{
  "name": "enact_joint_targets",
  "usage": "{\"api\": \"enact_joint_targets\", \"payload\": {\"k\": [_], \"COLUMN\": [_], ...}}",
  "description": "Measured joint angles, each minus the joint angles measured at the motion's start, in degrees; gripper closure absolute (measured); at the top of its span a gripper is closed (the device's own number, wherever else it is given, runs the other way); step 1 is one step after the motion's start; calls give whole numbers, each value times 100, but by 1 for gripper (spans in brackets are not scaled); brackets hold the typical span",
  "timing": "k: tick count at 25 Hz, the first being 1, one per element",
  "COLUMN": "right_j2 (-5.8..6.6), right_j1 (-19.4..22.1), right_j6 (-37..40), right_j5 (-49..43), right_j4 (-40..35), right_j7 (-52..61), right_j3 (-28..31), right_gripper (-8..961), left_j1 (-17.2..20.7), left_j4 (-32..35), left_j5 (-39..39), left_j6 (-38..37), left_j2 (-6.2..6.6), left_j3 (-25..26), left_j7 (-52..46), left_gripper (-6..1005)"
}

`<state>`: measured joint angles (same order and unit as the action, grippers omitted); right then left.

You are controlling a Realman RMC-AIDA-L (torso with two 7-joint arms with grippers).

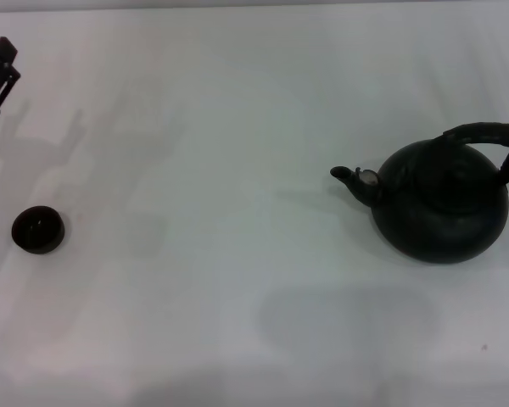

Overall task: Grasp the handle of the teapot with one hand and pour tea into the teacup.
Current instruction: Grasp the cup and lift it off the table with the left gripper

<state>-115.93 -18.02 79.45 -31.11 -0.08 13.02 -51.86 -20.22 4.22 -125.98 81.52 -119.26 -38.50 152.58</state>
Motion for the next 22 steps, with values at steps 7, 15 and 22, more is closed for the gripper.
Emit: {"api": "enact_joint_targets", "payload": {"k": [7, 15, 22], "right_j2": [0, 0, 0], "right_j1": [0, -26, -26], "right_j6": [-22, -50, -61], "right_j5": [0, 0, 0], "right_j4": [0, 0, 0], "right_j7": [-1, -1, -2], "right_j3": [-1, 1, 1], "right_gripper": [85, 85, 85], "left_j1": [9, 1, -8], "left_j4": [0, 13, 26], "left_j5": [90, 145, 145], "left_j6": [18, -37, -43], "left_j2": [9, 24, 26], "left_j3": [0, 0, 0], "left_j7": [-1, -1, -1], "left_gripper": [138, 137, 137]}}
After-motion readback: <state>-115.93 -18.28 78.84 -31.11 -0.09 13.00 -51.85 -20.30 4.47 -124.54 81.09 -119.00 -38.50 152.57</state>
